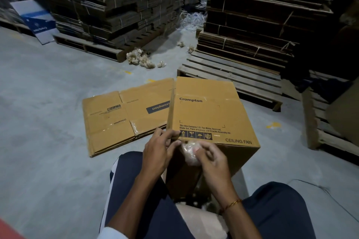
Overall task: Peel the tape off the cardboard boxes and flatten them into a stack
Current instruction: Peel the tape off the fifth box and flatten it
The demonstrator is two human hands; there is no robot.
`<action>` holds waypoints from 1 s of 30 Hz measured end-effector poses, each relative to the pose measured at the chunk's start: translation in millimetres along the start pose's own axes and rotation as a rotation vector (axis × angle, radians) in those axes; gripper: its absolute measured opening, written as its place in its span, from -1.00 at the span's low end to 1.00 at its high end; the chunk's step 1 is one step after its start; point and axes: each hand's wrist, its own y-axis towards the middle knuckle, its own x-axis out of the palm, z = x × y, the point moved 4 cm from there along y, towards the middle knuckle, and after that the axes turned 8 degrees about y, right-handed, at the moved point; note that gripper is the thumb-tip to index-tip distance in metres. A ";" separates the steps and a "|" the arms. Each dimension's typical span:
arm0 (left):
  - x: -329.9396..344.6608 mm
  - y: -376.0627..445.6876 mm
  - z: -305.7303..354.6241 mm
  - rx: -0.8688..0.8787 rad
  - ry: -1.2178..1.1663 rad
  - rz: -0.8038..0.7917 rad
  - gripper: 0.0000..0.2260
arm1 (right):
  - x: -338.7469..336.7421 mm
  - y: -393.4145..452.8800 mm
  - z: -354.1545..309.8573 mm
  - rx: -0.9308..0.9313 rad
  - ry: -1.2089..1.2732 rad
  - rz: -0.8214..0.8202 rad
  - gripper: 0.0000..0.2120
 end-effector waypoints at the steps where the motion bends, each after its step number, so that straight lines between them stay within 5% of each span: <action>1: 0.5 2.8 1.0 -0.001 -0.008 -0.010 -0.75 | 5.0 -2.5 2.1 0.054 0.062 -0.033 -0.84; 9: -9.1 1.7 -8.7 -0.054 -0.080 -0.057 -0.75 | 7.5 4.4 13.9 0.284 0.333 -0.094 -0.71; 16: -15.0 -19.5 7.8 -0.194 -0.403 -0.143 -0.76 | 13.2 13.2 13.4 0.284 0.457 0.020 -0.85; 20: -6.5 -36.6 13.0 -0.219 -0.408 -0.122 -0.57 | 15.2 14.0 15.4 0.314 0.458 -0.035 -0.88; 26: -5.6 -39.1 9.5 -0.222 -0.297 -0.133 -0.42 | 14.2 13.1 13.1 0.204 0.010 -0.072 -0.78; 30: -9.1 -38.5 13.8 -0.203 -0.177 -0.138 -0.41 | 15.3 13.5 6.1 0.162 -0.043 -0.167 -0.88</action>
